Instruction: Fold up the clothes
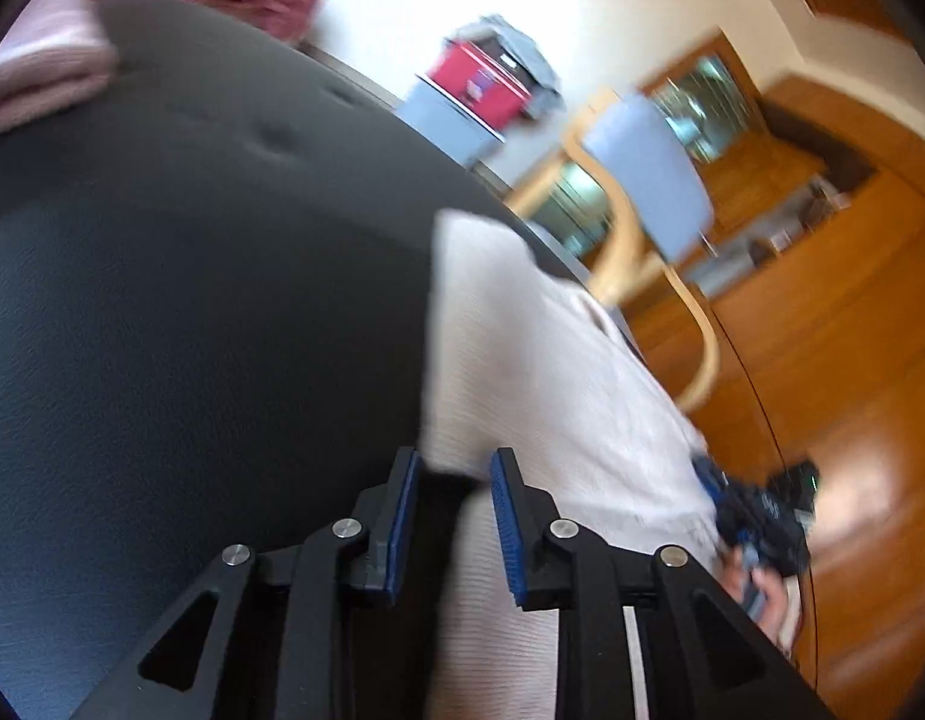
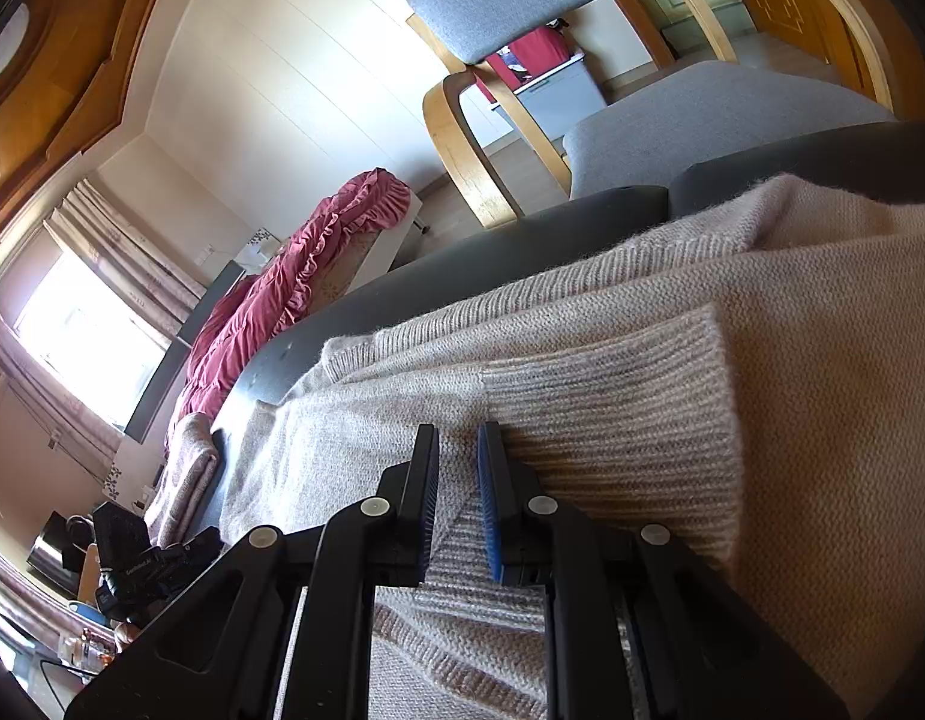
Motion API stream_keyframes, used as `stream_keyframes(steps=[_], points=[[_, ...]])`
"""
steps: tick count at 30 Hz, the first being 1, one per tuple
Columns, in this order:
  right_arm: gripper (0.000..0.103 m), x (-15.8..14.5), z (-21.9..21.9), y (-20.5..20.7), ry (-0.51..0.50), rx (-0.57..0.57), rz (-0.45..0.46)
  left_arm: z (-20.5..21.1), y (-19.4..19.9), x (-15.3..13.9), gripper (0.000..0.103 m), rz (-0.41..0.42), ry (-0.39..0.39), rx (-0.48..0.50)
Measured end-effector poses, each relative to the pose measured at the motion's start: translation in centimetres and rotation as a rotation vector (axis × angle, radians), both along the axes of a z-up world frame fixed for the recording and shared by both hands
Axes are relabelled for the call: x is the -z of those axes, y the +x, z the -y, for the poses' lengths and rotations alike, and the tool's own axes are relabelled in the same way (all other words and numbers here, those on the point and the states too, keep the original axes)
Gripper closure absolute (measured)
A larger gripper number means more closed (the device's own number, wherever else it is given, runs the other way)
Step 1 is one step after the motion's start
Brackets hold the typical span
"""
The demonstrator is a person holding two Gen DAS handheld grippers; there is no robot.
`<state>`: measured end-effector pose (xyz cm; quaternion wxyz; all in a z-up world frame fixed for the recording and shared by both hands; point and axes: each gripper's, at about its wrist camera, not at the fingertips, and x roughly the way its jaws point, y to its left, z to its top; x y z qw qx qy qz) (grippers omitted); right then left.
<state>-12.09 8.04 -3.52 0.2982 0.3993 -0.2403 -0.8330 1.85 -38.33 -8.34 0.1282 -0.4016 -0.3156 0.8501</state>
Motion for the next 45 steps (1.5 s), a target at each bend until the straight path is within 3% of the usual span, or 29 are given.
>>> stream_keyframes(steps=[3,7,9,11,13,17,19,20,25,26,36,39,42,45], points=[[0.090,0.0,0.0,0.0,-0.001,0.000,0.001,-1.0,-0.6,-0.5,0.078,-0.002,-0.042,0.048],[0.090,0.0,0.0,0.0,-0.003,0.000,0.001,0.0,-1.7,-0.1,0.079,0.004,0.039,0.005],[0.090,0.0,0.1,0.0,-0.004,0.000,0.001,0.2,-2.0,-0.2,0.088,0.002,0.037,-0.004],[0.090,0.0,0.1,0.0,-0.004,0.000,0.001,-0.2,-2.1,-1.0,0.093,-0.022,-0.025,0.004],[0.090,0.0,0.2,0.0,-0.004,0.000,0.001,-1.4,-2.2,-2.7,0.095,-0.065,-0.173,0.012],[0.090,0.0,0.2,0.0,-0.006,0.000,0.002,-5.2,-2.5,-5.4,0.096,-0.116,-0.587,0.042],[0.090,0.0,0.2,0.0,-0.007,-0.001,0.002,-6.8,-2.5,-5.3,0.095,-0.109,-0.743,0.078],[0.090,0.0,0.3,0.0,-0.007,-0.001,0.002,-7.0,-2.6,-4.9,0.095,-0.100,-0.765,0.091],[0.090,0.0,0.2,0.0,-0.011,-0.002,0.002,-5.7,-2.0,-3.5,0.085,-0.068,-0.701,0.102],[0.090,-0.1,0.2,0.0,-0.012,-0.002,0.003,-5.1,-2.2,-3.4,0.084,-0.065,-0.653,0.091],[0.086,-1.1,0.6,0.8,0.040,0.019,-0.039,1.3,0.8,-4.2,0.085,-0.021,-0.324,-0.256],[0.076,-2.1,0.6,1.3,0.128,0.058,-0.085,-1.0,1.2,-4.1,0.085,-0.038,-0.332,-0.204],[0.076,-2.4,0.2,1.5,0.152,0.084,-0.088,-3.9,1.5,-4.0,0.085,-0.059,-0.356,-0.128],[0.076,-3.5,-0.2,2.0,0.239,0.134,-0.129,-6.0,0.6,-3.3,0.085,-0.041,-0.451,-0.076]])
